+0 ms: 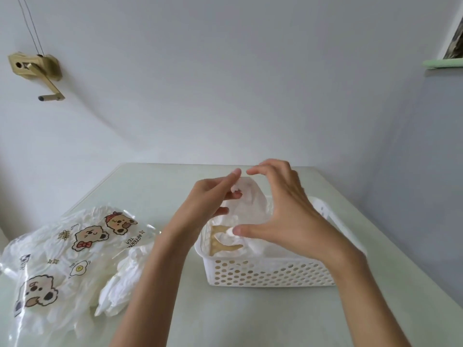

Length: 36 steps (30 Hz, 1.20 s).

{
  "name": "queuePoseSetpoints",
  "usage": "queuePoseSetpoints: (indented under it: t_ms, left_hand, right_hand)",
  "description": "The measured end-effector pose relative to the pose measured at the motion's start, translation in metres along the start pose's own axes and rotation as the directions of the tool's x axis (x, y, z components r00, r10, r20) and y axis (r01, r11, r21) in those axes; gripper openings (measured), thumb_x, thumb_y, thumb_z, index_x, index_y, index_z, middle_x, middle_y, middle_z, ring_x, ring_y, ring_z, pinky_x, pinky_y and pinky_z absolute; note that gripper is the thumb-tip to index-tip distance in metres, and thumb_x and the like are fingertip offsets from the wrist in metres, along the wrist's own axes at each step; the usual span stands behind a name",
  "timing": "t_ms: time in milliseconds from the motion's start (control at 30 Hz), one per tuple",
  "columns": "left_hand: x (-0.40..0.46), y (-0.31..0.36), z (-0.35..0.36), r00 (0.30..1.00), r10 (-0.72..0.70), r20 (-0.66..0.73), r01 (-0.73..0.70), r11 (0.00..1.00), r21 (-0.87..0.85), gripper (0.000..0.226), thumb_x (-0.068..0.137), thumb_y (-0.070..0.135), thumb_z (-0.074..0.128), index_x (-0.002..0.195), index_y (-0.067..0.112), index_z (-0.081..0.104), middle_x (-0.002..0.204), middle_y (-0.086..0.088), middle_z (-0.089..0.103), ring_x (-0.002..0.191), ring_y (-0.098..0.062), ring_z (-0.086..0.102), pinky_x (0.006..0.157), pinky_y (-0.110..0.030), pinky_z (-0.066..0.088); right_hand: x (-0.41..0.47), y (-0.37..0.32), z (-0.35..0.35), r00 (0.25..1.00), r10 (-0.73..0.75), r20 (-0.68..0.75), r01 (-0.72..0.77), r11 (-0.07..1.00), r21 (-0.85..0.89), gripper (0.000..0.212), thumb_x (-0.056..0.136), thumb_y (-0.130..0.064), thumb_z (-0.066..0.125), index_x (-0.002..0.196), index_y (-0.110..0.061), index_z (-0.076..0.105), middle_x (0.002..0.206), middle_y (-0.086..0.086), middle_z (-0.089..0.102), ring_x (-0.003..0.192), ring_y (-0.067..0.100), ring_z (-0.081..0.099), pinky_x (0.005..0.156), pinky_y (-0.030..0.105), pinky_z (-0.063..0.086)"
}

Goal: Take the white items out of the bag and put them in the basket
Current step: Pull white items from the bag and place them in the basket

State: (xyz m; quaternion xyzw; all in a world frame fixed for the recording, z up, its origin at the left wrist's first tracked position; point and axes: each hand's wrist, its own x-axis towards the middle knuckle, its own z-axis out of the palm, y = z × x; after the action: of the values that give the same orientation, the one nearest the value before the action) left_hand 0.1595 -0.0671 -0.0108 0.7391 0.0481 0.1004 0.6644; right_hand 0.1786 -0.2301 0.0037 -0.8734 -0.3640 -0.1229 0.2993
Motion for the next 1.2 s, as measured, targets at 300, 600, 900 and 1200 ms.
queuePoseSetpoints:
  t_ms: [300,600,900,1200]
  left_hand:
    - [0.001,-0.001,-0.006,0.982,0.085,0.171,-0.121,0.969,0.215,0.025,0.085,0.053,0.058,0.101,0.039,0.072,0.098,0.023,0.071,0.094,0.01,0.062,0.071,-0.009,0.045]
    - [0.006,-0.023,0.012,0.934,0.112,0.34,-0.198,0.953,0.23,0.072,0.068,0.061,0.067,0.131,0.035,0.046,0.131,0.021,0.051,0.12,0.0,0.053,0.089,-0.02,0.051]
    - [0.006,-0.026,0.01,0.926,0.1,0.364,-0.168,0.973,0.159,0.051,0.092,0.051,0.054,0.087,0.001,0.065,0.071,-0.01,0.053,0.062,-0.02,0.046,0.061,-0.032,0.035]
    - [0.021,-0.012,0.021,0.972,0.22,0.082,-0.232,0.954,0.188,0.015,0.078,0.017,0.079,0.084,0.006,0.071,0.075,-0.007,0.069,0.063,-0.012,0.061,0.06,-0.027,0.049]
  right_hand:
    - [0.009,0.02,0.004,0.969,0.178,-0.171,-0.131,0.958,0.255,0.015,0.088,-0.017,0.066,0.086,-0.031,0.071,0.081,-0.018,0.07,0.075,0.0,0.065,0.07,0.021,0.055]
    - [0.012,0.025,-0.007,0.962,0.269,0.052,-0.228,0.679,0.698,0.017,0.092,-0.02,0.059,0.102,-0.006,0.062,0.092,0.005,0.071,0.082,0.015,0.069,0.068,0.021,0.055]
    - [0.005,0.058,-0.022,0.945,0.255,0.206,-0.312,0.505,0.804,0.022,0.094,0.0,0.047,0.1,-0.014,0.062,0.09,-0.001,0.065,0.083,0.012,0.059,0.072,0.023,0.048]
    - [0.007,0.055,-0.013,0.912,0.408,0.043,-0.36,0.747,0.559,0.012,0.092,-0.022,0.061,0.094,-0.019,0.073,0.087,0.008,0.07,0.075,0.014,0.061,0.076,0.025,0.05]
